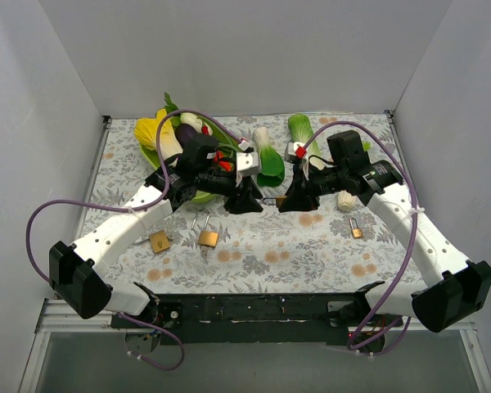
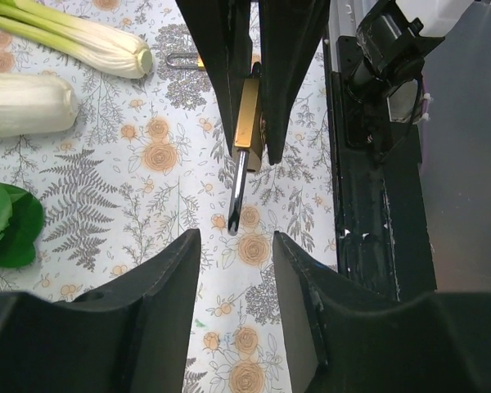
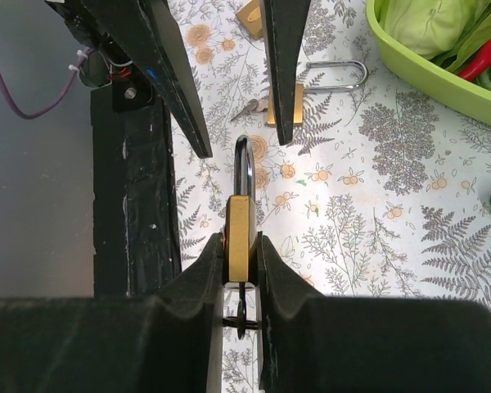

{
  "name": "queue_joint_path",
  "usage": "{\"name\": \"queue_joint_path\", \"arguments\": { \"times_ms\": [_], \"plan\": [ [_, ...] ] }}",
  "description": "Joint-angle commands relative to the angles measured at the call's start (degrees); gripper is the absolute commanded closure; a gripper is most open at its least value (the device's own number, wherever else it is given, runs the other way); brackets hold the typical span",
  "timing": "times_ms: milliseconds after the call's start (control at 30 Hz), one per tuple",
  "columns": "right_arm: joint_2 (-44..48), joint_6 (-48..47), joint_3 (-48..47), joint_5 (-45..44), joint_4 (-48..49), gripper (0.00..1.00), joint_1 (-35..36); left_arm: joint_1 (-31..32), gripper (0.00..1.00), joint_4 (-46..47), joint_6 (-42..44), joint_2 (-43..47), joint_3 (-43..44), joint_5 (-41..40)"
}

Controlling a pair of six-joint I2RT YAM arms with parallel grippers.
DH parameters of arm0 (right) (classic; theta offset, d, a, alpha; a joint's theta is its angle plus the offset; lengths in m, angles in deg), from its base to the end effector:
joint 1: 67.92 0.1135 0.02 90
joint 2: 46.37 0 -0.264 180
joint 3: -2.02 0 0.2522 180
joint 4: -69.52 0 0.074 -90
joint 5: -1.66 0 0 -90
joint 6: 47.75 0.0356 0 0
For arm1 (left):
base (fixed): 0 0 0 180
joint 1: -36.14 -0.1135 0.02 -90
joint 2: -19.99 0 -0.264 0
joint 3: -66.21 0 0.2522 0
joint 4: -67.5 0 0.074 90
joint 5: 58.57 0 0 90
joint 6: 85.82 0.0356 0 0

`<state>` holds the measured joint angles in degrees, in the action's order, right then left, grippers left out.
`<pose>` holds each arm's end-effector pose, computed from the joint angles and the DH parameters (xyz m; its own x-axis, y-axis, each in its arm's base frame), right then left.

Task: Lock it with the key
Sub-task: Pick up the lock from the center of the board, then lock the lock.

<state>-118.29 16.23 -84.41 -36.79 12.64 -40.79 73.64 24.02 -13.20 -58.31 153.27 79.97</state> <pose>0.2127 0.1403 0.3629 -0.1887 -0.4032 -0.8955 -0.9807 0.1254 0.1502 0.2185 -0.2013 0.3549 -0.6976 0.2860 -0.6569 0.7161 0.2470 -0.6529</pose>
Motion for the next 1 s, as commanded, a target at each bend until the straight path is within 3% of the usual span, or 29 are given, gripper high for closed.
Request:
{"name": "queue_joint_path", "arguments": {
  "times_ms": [0,267,533,967],
  "plan": [
    [0.91,1.67,-3.19,3.12,2.86,0.99,0.20,0.21,0.61,1.67,-0.19,1.49,0.00,0.25],
    [0.73,3.34,-3.19,4.35,4.79,0.99,0.37,1.26,0.70,2.64,-0.63,0.61,-0.09,0.60],
    [0.82,4.05,-2.48,2.86,6.72,0.99,0.81,1.26,1.00,3.44,-1.07,0.08,0.35,3.49],
    [-0.94,6.24,-0.55,3.03,12.43,0.99,5.64,2.14,1.00,7.29,-4.14,-0.97,0.80,4.99]
  ]
}}
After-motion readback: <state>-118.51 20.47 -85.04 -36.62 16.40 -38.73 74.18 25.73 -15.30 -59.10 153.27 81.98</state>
